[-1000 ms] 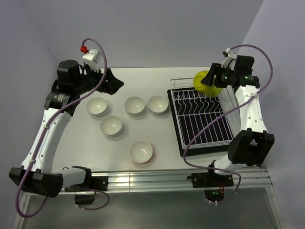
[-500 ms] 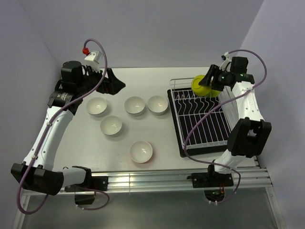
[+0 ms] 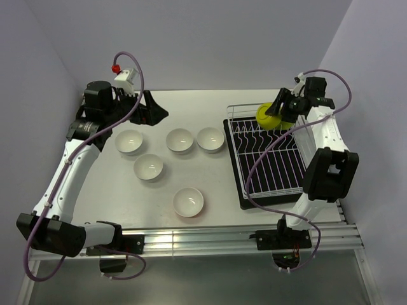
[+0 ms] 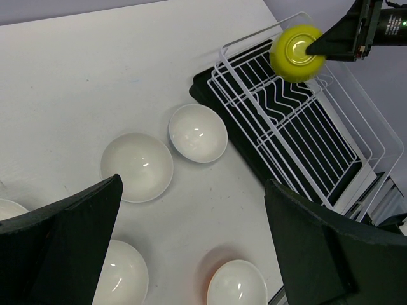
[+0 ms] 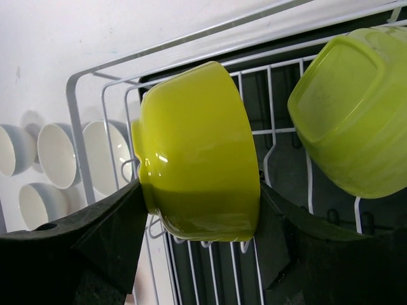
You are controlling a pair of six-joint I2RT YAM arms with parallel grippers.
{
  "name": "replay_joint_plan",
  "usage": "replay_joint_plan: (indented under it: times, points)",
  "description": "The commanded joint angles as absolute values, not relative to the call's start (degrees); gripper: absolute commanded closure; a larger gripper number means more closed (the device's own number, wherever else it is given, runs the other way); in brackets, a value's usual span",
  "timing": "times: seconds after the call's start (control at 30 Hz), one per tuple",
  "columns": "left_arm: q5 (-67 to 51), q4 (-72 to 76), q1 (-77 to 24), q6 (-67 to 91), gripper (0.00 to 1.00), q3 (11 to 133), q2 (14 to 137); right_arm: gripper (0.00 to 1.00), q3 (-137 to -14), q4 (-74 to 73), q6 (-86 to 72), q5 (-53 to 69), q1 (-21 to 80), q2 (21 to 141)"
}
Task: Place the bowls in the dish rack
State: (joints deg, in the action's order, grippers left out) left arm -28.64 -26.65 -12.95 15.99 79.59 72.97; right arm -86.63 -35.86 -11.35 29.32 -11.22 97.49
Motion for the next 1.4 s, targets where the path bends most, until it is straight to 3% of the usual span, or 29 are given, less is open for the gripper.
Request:
replay_joint_plan:
  times: [0.0,0.47,0.7,0.97,1.07,1.2,1.3,1.37]
  points:
    - [-29.3,-23.9,-13.2,16.9,0.01,79.1,72.8,1.0,-90.3,-33.1,-12.5,29.3,-11.5,98.7]
    - [-29.2,-24.7,-13.1,17.0,0.01,79.3,73.8,1.0,-90.7,-34.0,-15.6,27.9,-11.3,102.6]
    - [-29.0,-24.5,-13.2,17.4,0.01,78.7,73.7,0.87,-90.9,-34.6,-16.4,28.0,-11.0,104.0]
    - [-28.9,-24.7,-13.2,17.9,0.01,78.9,74.4,0.83,-90.1,-34.6,-18.2,26.7,-10.5,105.2]
    - [-28.8,-24.8,-13.2,17.8,0.01,78.8,74.4,0.76,-90.3,-34.9,-18.5,26.5,-10.4,105.3]
    - [-28.7,-24.5,-13.2,17.9,0.01,78.3,74.4,0.59,-90.4,-35.3,-18.4,25.4,-10.1,105.1]
    - [-28.7,-24.5,-13.2,18.1,0.01,78.3,74.4,0.57,-90.4,-35.9,-18.2,24.7,-9.9,105.0]
    - [-28.7,-24.5,-13.2,18.1,0.0,78.4,74.4,0.46,-90.1,-36.1,-18.1,24.3,-9.8,104.9]
